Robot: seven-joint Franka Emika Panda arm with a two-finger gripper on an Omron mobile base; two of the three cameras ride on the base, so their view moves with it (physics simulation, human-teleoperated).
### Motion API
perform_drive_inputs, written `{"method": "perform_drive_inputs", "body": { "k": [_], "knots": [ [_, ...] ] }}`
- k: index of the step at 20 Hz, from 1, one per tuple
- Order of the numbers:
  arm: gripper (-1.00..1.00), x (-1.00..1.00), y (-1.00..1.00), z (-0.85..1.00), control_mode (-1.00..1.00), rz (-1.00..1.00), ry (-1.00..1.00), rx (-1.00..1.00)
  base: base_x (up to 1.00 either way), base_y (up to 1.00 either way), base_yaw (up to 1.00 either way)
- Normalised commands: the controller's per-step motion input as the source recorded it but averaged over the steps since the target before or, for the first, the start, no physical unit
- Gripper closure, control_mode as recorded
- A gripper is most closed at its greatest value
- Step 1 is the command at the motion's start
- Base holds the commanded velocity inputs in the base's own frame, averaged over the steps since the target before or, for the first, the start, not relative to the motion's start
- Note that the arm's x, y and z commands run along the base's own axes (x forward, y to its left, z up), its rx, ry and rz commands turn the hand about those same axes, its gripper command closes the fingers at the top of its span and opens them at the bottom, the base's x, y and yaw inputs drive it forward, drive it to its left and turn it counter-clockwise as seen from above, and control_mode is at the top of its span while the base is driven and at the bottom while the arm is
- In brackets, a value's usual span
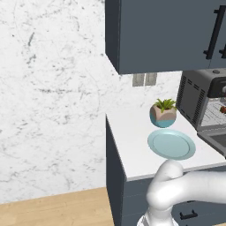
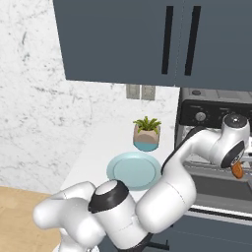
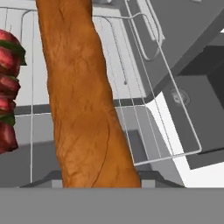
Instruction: Pick up the kebab skewer and baguette bread, and place them inside the toaster oven. Close the toaster oven door and start by setting the timer.
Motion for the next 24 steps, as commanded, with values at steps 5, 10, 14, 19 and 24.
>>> {"method": "perform_drive_inputs", "body": {
  "k": [5,10,14,19,24],
  "knots": [
    [1.00,0.12,0.00,-0.01,-1.00,0.10,0.08,0.00,0.00,0.00,0.00],
    [1.00,0.10,0.00,-0.02,-1.00,0.09,0.08,0.00,0.00,0.00,0.00],
    [1.00,0.05,0.00,0.00,-1.00,0.07,0.08,0.00,0.00,0.00,0.00],
    [-1.00,0.21,0.00,0.00,-1.00,0.07,0.07,0.00,0.00,0.00,0.00],
    [-1.00,0.29,0.00,0.00,-1.00,0.05,0.08,0.00,0.00,0.00,0.00]
  ]
}}
